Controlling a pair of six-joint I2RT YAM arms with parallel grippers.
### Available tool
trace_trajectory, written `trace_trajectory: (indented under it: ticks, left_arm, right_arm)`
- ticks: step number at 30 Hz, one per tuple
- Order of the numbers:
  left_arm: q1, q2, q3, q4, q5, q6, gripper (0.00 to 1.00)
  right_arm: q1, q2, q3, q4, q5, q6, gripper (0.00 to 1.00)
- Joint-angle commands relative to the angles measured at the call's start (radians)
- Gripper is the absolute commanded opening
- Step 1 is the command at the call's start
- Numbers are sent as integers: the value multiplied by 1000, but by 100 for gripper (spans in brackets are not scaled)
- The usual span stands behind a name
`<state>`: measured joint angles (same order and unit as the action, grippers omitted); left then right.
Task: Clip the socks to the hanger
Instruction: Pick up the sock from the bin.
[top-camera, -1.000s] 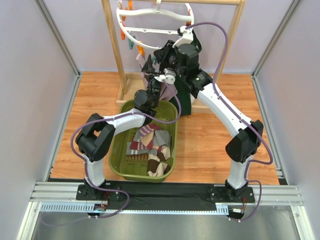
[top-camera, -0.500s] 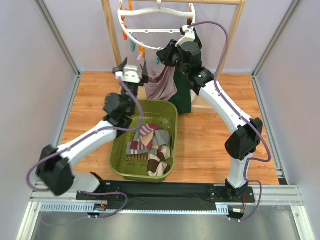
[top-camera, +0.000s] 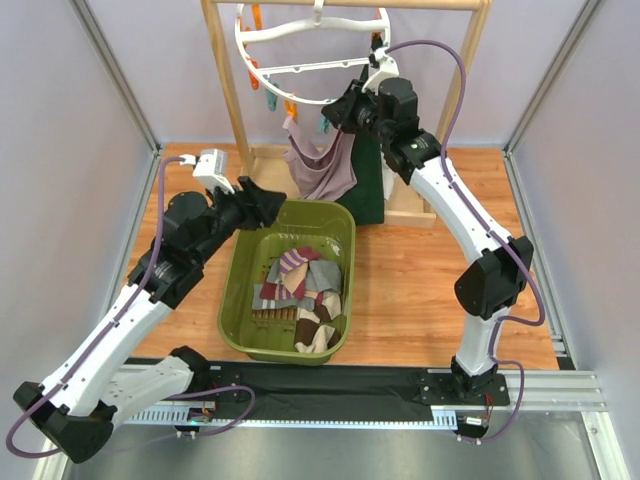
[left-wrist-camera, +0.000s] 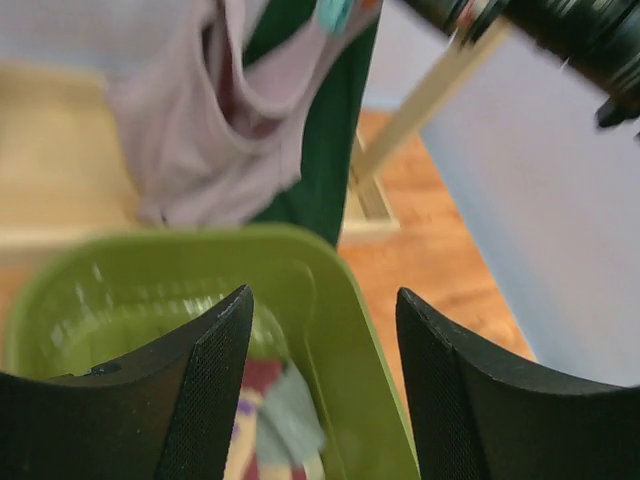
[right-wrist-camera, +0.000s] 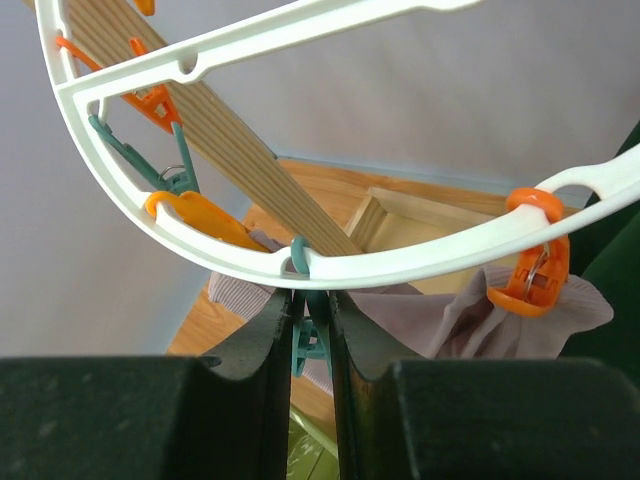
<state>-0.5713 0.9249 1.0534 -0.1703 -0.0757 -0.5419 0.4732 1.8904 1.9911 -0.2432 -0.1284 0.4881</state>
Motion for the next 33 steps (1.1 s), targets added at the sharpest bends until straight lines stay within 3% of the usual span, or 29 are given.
trace_trajectory:
  ticks: [1, 5, 6, 8, 12, 16, 17, 22, 33]
  left_arm:
    - [14, -21, 23, -292, 197, -222, 66]
    - [14, 11, 55, -374, 211, -156, 62]
    - [14, 50, 83, -391, 230, -103, 57]
    - [1, 104, 100, -437, 304, 64, 57]
    - [-85, 256, 160, -574, 136, 209, 64]
    - [-145, 345, 155, -488, 77, 296, 64]
    - [-147, 365, 154, -470, 79, 319, 58]
    - [-194, 492, 194, -448, 48, 361, 47]
    - [-208, 583, 186, -400, -56, 366, 48]
  right_arm:
    - [-19, -62, 28, -44, -37, -33, 0]
    - [-28, -74, 26, -36, -69, -23, 0]
    - [-30, -73, 28, -34, -76, -19, 0]
    - [-31, -70, 31, -36, -91, -17, 0]
    - [-48, -68, 22, -38, -117, -3, 0]
    - [-67, -82, -18, -13, -137, 18, 0]
    - [-68, -88, -26, -4, -143, 21, 0]
    - [-79, -100, -48, -1, -149, 27, 0]
    - [-88, -105, -61, 18, -177, 47, 0]
